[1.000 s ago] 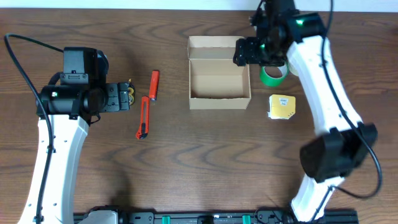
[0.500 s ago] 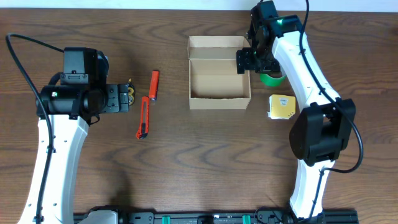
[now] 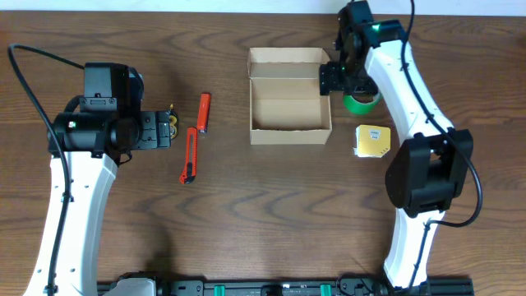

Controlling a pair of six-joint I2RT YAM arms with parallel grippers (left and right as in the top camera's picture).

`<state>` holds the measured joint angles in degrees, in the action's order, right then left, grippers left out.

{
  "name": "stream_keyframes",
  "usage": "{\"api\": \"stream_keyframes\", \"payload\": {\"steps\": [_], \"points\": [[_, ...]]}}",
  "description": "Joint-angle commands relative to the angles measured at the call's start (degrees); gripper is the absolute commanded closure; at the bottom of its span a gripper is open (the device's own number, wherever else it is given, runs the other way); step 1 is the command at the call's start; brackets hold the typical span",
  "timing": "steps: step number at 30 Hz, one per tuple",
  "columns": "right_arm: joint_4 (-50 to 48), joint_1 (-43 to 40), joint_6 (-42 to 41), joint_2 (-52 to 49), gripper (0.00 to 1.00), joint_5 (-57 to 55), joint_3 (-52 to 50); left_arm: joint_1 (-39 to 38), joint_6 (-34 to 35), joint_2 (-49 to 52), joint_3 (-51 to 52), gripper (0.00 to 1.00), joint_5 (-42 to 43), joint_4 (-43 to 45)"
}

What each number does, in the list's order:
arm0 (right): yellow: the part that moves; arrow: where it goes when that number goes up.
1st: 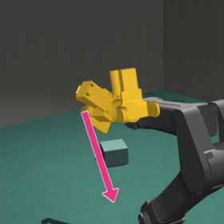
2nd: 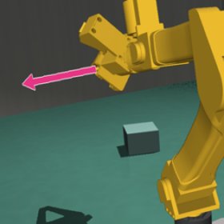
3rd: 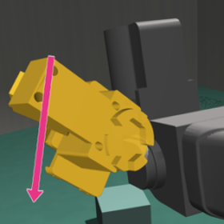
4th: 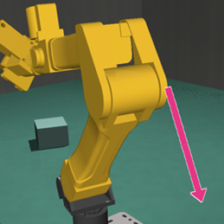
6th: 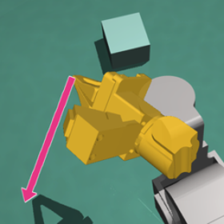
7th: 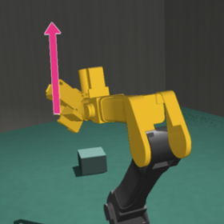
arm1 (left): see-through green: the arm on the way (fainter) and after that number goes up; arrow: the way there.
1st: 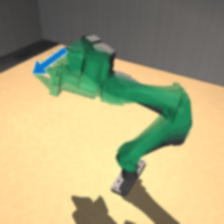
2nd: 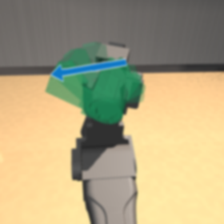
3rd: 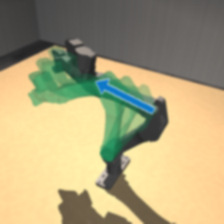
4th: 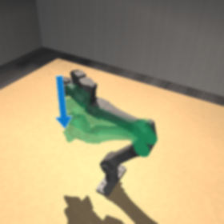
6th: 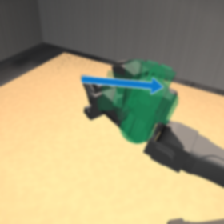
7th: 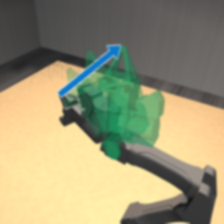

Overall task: Pack container
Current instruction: 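Reach the right gripper to the green tape roll and grasp it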

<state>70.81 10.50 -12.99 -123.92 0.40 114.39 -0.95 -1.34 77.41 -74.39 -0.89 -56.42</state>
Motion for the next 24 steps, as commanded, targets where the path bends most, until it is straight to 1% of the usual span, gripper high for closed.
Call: {"api": "stream_keyframes", "payload": {"steps": [1,5,10,17,21,24], "points": [[-0.33,-2.45,1.16,-0.90,0.17,1.31,1.16,0.26,-0.39,0.11,-1.20,0.05,-1.03,-0.15],[-0.52,-5.11,1.49,-0.90,0.17,4.42,1.92,0.24,-0.39,0.11,-1.20,0.05,-1.03,-0.17],[-0.72,-8.81,1.49,-0.90,0.18,4.28,2.60,0.24,-0.39,0.11,-1.20,0.05,-1.03,-0.17],[-1.49,-11.69,0.79,-0.92,0.21,-2.82,2.60,0.24,-0.39,0.11,-1.20,0.05,-1.03,-0.17],[-3.19,-11.80,-1.22,-1.38,0.21,-7.08,2.56,0.24,-0.39,0.11,-1.20,0.05,-1.03,-0.17],[-4.50,-11.76,-1.81,-2.60,0.19,-8.09,2.56,0.24,-0.39,0.11,-1.20,0.05,-1.03,-0.17]]}}
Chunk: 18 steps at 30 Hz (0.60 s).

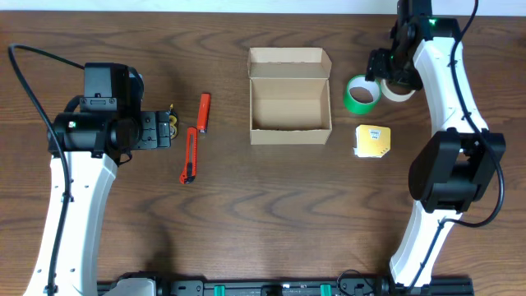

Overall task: Pack container
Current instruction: 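Reach the right gripper to the green tape roll and grasp it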

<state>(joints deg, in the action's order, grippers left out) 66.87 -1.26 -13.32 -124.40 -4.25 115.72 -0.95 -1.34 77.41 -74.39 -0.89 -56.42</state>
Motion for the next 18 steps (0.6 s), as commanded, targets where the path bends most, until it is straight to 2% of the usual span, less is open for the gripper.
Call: {"api": "stream_keyframes", "payload": {"steps": [1,13,16,18], "points": [[-0.92,0.00,-1.92,-2.69,0.18,-3.54,1.22,0.24,-0.42,0.11,-1.20,0.05,-1.03,-0.15],[-1.99,0.17,-3.43,-12.94,0.20,-3.89,1.22,0.24,-0.39,0.11,-1.20,0.05,-1.03,-0.17],[-1.77,0.22,-3.41,-14.88,0.31,-3.56,1.22,0.24,-0.39,0.11,-1.20,0.05,-1.03,-0.15],[-1.75,0.20,-3.39,-15.50,0.49,-2.84,1.20,0.24,-0.42,0.11,-1.20,0.05,-1.03,-0.17]]}}
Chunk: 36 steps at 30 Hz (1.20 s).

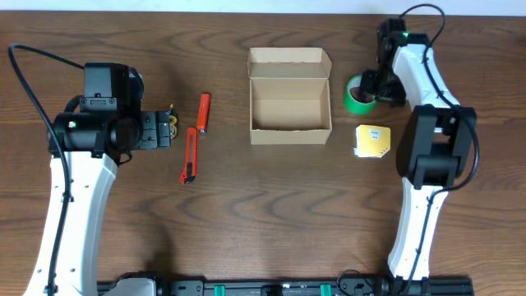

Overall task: Pack container
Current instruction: 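Reach the right gripper to the green tape roll and grasp it, then lift the green tape roll and lower it into the cardboard box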

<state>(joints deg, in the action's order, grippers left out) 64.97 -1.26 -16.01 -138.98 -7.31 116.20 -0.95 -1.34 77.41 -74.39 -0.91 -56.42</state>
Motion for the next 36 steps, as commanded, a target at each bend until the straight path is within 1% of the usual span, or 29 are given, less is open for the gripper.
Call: {"api": "stream_keyframes", "payload": {"steps": [1,3,4,6,7,15,18,22,27,30,33,36], "points": [[0.13,0.20,-0.72,-1.07,0.57,0.28,0.74,0.24,-0.39,0.11,-1.20,0.05,-1.01,-0.17],[-0.09,0.22,-0.70,-1.07,0.67,0.28,0.76,0.24,-0.42,0.11,-1.20,0.04,-1.01,-0.17],[-0.07,0.22,-0.70,-1.07,0.74,0.28,0.81,0.24,-0.42,0.11,-1.20,0.05,-1.01,-0.15],[0.20,0.22,-0.70,-1.07,0.94,0.31,0.81,0.24,-0.39,0.11,-1.20,0.05,-1.01,-0.15],[0.37,0.22,-0.70,-1.07,0.99,0.35,0.81,0.24,-0.39,0.11,-1.20,0.05,-1.01,-0.17],[4.11,0.35,-0.68,0.81,0.99,3.10,3.43,0.24,-0.39,0.11,-1.20,0.05,-1.01,-0.17],[5.95,0.96,-0.68,4.07,0.99,3.26,5.99,0.24,-0.42,0.11,-1.20,0.05,-1.01,-0.15],[8.61,3.10,-0.66,11.32,0.99,3.28,10.58,0.24,-0.39,0.11,-1.20,0.05,-1.01,-0.15],[10.97,9.01,1.73,21.55,0.99,3.26,14.71,0.24,-0.39,0.11,-1.20,0.05,-1.01,-0.17],[12.13,14.53,2.40,27.15,0.99,2.67,15.02,0.24,-0.39,0.11,-1.20,0.05,-1.01,-0.17],[12.94,19.63,2.36,29.64,0.99,1.03,15.02,0.24,-0.39,0.11,-1.20,0.05,-1.01,-0.15],[14.12,25.09,2.36,29.97,0.99,-1.22,14.97,0.24,-0.39,0.11,-1.20,0.05,-1.01,-0.15]]}}
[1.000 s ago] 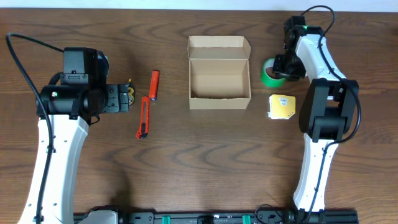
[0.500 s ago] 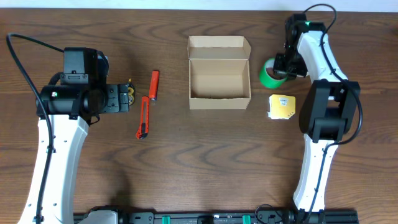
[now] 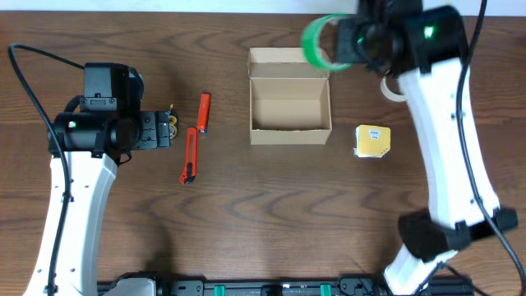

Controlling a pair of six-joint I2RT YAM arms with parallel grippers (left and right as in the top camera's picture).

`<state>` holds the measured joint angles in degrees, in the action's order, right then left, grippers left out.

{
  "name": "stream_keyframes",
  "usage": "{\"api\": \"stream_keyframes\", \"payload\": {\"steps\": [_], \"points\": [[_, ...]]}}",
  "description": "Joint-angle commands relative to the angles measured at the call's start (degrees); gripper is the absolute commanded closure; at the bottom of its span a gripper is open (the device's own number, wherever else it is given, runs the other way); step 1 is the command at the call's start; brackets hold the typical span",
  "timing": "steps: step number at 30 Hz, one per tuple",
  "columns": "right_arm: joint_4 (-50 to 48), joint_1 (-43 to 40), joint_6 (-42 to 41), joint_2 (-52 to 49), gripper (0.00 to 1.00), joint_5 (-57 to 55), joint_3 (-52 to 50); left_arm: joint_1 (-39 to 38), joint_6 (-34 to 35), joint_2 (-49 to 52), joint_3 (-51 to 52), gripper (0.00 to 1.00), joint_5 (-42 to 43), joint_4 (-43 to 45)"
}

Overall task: Pack container
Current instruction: 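Lift the green tape roll and lower it into the cardboard box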

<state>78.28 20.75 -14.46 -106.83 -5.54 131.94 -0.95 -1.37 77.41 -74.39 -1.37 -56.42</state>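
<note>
The open cardboard box sits at the middle back of the table and looks empty inside. High above its back right corner hangs a green tape roll, with my right gripper shut on its right side. My left gripper stays low at the left, open and holding nothing. To the box's right lie a yellow packet and a white tape roll, the roll partly hidden by the right arm.
Between the left gripper and the box lie an orange lighter-like stick and a red utility knife. The right arm's white links run down the table's right side.
The right gripper was down at the green tape roll on the table right of the box. Now it holds that roll high, over the box's back right corner. The left arm is unchanged.
The right gripper first hovered by the box's right wall over the green roll. It then stood further right above the white roll, with both rolls lying on the table. Then it was down at the green roll, which now hangs in its grip.
</note>
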Motion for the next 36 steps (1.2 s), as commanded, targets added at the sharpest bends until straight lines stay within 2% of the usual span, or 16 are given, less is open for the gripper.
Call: {"api": "stream_keyframes", "payload": {"steps": [1,8,21,27,36], "points": [[0.96,4.22,0.81,-2.49,0.99,-3.37,-0.92,0.24,-0.37,0.11,-1.20,0.04,-0.55,-0.15],[-0.20,10.25,0.83,-8.31,0.99,-6.34,-1.66,0.24,-0.37,0.11,-1.20,0.05,-0.55,-0.17],[-4.28,9.49,0.90,-24.59,0.99,-7.13,-1.66,0.24,-0.37,0.11,-1.20,0.05,-0.55,-0.15],[-5.05,8.48,2.34,-28.24,0.99,-7.13,-1.66,0.24,-0.37,0.11,-1.20,0.05,-0.55,-0.17],[-5.09,6.67,2.60,-28.65,0.99,-6.19,-1.66,0.24,-0.37,0.11,-1.20,0.05,-0.55,-0.17]]}}
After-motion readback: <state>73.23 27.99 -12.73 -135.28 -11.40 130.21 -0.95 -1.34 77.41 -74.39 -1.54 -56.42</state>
